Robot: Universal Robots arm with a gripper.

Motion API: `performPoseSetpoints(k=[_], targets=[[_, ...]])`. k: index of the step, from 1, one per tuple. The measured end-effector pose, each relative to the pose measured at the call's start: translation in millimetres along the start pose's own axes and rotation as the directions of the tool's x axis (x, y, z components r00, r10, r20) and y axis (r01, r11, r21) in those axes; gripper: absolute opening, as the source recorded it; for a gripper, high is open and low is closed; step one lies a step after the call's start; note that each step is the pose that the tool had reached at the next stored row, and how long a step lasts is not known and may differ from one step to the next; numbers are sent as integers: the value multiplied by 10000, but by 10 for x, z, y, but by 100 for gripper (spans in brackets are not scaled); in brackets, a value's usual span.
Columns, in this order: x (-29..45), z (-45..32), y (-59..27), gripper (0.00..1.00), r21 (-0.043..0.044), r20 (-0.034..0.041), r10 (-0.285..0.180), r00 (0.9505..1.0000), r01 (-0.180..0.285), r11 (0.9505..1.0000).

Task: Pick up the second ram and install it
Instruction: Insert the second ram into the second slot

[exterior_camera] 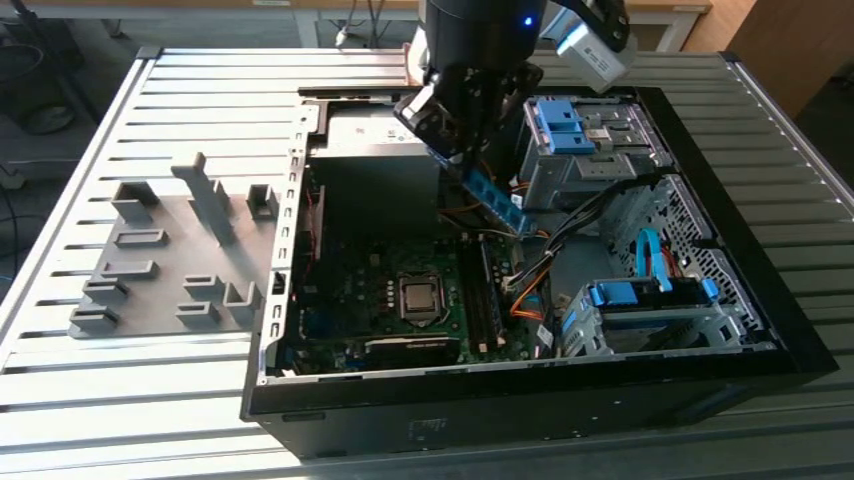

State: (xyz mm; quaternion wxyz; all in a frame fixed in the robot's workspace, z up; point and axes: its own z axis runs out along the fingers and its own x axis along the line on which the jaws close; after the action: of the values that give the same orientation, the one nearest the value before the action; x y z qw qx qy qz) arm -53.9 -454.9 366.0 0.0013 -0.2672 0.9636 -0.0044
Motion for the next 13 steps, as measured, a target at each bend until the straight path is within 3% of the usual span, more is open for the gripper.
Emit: performPoseSetpoints(k=[3, 6, 13], targets=[[0, 11, 0, 14, 0, -4, 513, 9987, -513, 9987], [0, 28, 0, 14, 1, -10, 1066, 9943, -1066, 9943], [-1, 62, 1, 14, 7, -22, 2198, 9755, -2198, 9755]])
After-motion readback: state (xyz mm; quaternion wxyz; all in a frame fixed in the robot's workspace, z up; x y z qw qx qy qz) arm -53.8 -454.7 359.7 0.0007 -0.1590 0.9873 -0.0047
